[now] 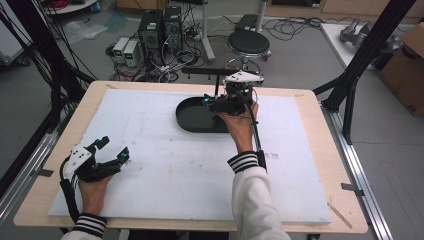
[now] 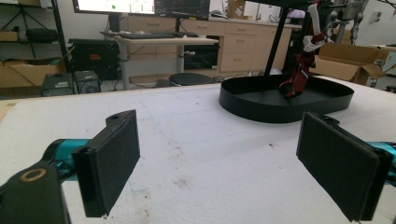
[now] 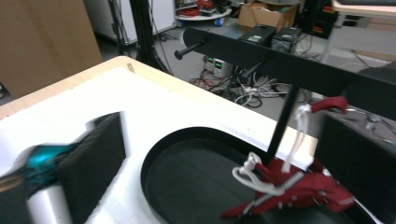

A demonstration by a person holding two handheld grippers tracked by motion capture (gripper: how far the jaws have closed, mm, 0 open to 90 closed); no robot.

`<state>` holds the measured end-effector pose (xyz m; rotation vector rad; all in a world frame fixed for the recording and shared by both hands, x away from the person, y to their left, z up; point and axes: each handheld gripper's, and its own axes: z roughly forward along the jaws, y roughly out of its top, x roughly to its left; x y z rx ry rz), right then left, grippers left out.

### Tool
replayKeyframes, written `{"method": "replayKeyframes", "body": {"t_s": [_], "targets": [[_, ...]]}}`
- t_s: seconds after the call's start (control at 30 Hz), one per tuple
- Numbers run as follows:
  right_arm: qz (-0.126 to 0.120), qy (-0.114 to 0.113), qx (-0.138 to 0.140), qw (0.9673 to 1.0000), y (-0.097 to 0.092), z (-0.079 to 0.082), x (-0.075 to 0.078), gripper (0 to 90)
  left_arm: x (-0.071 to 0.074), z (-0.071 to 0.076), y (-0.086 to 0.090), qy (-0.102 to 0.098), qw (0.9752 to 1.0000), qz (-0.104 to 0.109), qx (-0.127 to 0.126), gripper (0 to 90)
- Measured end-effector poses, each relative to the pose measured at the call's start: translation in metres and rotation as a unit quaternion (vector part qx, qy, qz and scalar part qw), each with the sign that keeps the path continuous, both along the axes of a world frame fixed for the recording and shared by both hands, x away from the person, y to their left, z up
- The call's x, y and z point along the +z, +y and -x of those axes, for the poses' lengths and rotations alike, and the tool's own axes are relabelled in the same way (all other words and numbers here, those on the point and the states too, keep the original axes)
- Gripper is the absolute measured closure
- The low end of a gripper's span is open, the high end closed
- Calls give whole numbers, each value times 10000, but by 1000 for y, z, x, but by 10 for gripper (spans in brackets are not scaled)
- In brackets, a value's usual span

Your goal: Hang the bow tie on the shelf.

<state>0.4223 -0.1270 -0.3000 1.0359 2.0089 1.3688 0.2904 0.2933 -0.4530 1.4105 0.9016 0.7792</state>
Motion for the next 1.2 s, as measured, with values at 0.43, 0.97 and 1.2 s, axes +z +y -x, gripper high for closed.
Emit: {"method": "replayKeyframes", "body": {"t_s": [0.43,0.97,1.2], "targets": [[-551,-961,140,9937,-92,110,-22,5,0,0,0,10,10000,-27,-13,136],[-752,-1050,-402,9908,-162,166,-109,5,0,0,-1,-7,10000,-46,20,137],[-818,-1042,-597,9894,-168,164,-137,5,0,0,-2,-11,10000,-88,27,136]]}}
